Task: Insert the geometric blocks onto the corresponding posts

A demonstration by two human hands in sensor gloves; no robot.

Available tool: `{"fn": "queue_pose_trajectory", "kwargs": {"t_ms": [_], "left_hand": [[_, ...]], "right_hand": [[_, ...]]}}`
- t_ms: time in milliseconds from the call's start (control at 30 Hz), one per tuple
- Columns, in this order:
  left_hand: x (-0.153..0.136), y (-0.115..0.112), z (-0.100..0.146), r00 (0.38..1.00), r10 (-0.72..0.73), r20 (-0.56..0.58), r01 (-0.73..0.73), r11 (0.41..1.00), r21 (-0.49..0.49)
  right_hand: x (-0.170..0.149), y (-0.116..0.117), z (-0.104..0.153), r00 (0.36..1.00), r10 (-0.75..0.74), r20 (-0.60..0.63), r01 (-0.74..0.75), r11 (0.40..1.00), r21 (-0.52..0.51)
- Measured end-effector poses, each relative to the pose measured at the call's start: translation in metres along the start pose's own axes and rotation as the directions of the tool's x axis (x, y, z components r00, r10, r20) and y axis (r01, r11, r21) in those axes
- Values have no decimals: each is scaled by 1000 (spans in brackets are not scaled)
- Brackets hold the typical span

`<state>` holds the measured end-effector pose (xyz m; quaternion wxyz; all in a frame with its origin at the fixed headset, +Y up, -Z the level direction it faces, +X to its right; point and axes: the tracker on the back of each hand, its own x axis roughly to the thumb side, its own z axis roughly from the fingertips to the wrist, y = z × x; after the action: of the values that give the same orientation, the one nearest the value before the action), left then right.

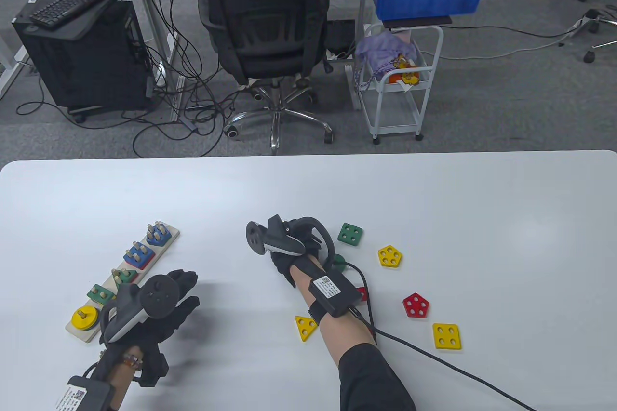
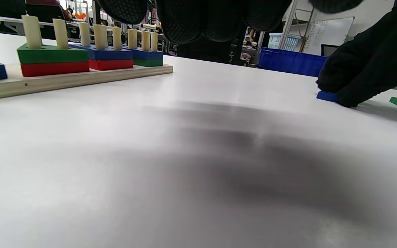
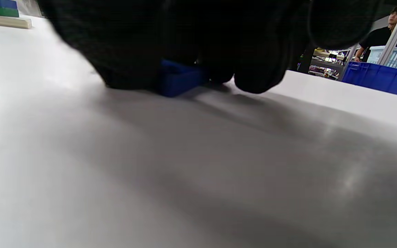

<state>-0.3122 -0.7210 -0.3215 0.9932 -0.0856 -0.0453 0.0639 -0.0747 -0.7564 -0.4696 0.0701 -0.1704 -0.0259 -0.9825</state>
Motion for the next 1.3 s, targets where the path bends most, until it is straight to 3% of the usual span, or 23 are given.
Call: {"fn": "queue_pose_trajectory", "kwargs": {"t_ms": [400,600,767,833,867,933,967,1033,1133,1200,1300], "left_hand": [[2,-4,-2,994,104,29,-103,994,-43],[0,-8,-4,985,170,32,-168,983,-71],[-9,-14,-7,905,426,7,-422,899,-115],[-11,-14,-8,823,568,19,-560,817,-136],[-11,-14,-8,744,667,23,-656,737,-163],[-8,-16,-8,562,827,6,-803,546,-239],[-5,-18,-7,445,895,-19,-857,420,-298],[1,-21,-6,289,955,-62,-890,244,-386],[13,-24,-3,118,989,-92,-855,54,-516],[20,-24,-2,63,993,-105,-823,-8,-568],[26,-23,-1,38,994,-107,-831,-28,-556]], "right_hand": [[-6,1,9,997,-54,46,55,998,-10],[-9,-10,20,979,-181,96,186,982,-42],[0,-31,39,920,-340,193,356,933,-53],[8,-48,53,875,-404,268,435,898,-69],[12,-57,62,846,-430,315,474,877,-78],[19,-70,75,790,-477,385,547,832,-93],[24,-79,85,761,-490,425,576,812,-96],[29,-87,96,732,-489,474,597,796,-101],[38,-96,114,697,-484,529,624,773,-115],[41,-99,122,705,-448,549,613,775,-154],[42,-100,132,716,-386,581,605,759,-242]]}}
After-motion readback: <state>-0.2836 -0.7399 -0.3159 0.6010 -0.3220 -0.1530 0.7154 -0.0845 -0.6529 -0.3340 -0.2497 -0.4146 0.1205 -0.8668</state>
